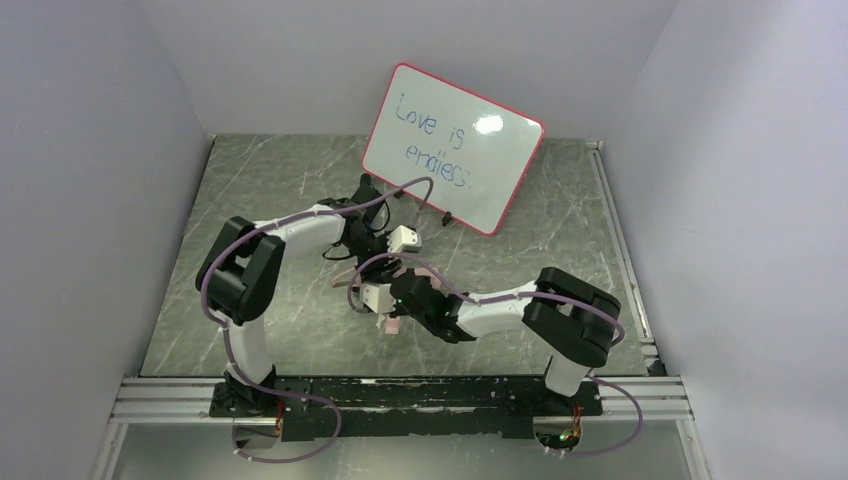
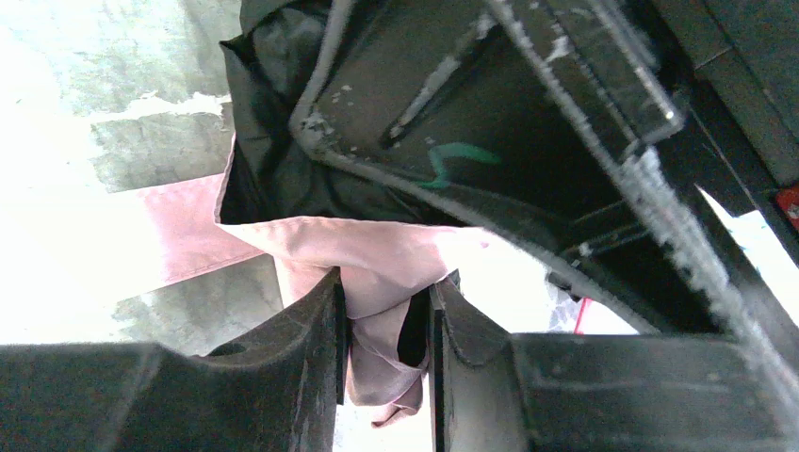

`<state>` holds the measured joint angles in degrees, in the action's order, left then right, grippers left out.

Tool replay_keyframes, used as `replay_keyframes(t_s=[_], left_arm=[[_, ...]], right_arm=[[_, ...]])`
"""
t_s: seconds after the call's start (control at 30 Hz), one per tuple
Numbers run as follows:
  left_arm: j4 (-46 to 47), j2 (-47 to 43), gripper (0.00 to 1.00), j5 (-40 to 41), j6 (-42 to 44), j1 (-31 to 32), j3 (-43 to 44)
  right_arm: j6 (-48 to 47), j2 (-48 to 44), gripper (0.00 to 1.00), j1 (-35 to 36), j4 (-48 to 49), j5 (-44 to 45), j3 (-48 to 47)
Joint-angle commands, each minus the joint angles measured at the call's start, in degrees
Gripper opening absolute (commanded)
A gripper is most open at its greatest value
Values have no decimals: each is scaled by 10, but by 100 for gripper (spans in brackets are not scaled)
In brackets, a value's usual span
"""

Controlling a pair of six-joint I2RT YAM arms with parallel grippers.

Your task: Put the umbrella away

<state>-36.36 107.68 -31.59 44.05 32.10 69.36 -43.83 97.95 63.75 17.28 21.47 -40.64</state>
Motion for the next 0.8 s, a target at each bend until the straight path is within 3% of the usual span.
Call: replay_keyframes(t_s=[0.0, 0.33, 0.43, 0.47, 0.5, 0.53, 0.6, 0.77], left_arm=[[-3, 1, 74, 9, 23, 9, -9], [-11, 15, 73, 24, 16, 10, 18], [-1, 18, 56, 25, 12, 10, 16], [4, 20, 44, 31, 8, 10, 15], [8, 24, 24, 41, 1, 10, 14], [13, 29, 10, 51, -6, 10, 13], [19, 34, 5, 62, -13, 10, 12], [19, 39, 7, 71, -7, 10, 7]], right_arm=[[38, 24, 25, 21, -130, -75, 46], [38, 21, 24, 24, -129, -84, 51], [38, 24, 24, 24, -128, -85, 52], [38, 24, 24, 24, -128, -85, 52], [39, 24, 24, 24, -128, -85, 53], [39, 23, 24, 24, -128, -85, 54], [41, 20, 24, 24, -125, -85, 55], [47, 7, 27, 25, -122, -86, 60]])
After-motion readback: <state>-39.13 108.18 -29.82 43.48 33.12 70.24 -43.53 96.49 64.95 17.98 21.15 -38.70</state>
